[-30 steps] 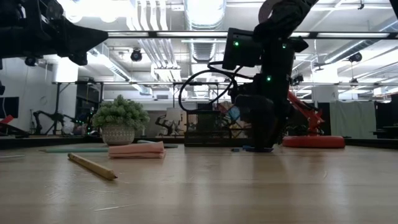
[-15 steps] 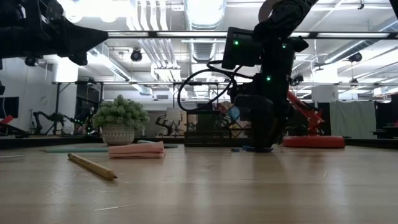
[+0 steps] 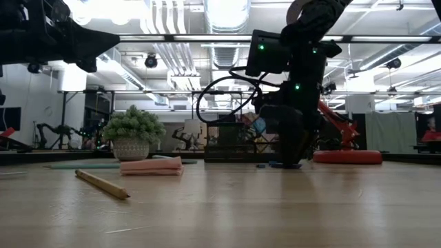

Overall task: Pick and place office supplies into organizer
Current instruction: Put the dark blue eraser into the desk organizer

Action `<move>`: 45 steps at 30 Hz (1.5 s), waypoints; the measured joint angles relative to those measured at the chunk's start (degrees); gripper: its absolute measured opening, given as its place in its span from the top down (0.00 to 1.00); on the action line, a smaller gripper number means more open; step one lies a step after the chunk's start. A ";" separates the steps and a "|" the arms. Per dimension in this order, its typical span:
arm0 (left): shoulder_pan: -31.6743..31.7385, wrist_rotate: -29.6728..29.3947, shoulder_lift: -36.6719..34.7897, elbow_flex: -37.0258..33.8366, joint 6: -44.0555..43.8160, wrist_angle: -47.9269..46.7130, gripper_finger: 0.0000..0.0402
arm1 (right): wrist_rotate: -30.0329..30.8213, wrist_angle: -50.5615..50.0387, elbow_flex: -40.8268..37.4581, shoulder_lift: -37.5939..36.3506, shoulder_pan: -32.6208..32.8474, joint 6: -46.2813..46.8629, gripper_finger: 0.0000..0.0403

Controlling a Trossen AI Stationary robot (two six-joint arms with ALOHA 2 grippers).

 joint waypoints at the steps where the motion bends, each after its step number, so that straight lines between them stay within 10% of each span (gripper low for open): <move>1: 0.00 0.00 0.00 0.00 0.00 0.02 1.00 | -0.02 -0.02 0.00 0.00 0.00 -0.20 0.80; 45: 0.00 0.01 0.02 0.00 -0.01 0.04 1.00 | 0.39 -1.38 3.34 -2.14 -0.07 -10.53 0.82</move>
